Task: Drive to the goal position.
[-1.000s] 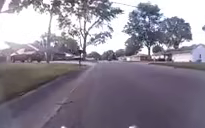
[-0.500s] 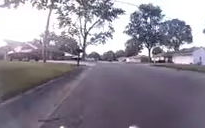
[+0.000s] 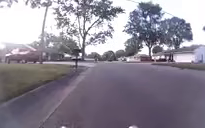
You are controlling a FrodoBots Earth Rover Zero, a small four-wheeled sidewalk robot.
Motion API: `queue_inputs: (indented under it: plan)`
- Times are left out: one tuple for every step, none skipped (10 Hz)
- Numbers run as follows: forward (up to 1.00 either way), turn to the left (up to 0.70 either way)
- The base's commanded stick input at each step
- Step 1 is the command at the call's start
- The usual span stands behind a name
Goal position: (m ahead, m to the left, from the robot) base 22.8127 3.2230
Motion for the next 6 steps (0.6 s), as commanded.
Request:
queue_inputs:
  plan:
    - [1.00,0.00]
    - [1.00,0.00]
    - [1.00,0.01]
    - [1.00,0.03]
    - [1.00,0.03]
    - [1.00,0.03]
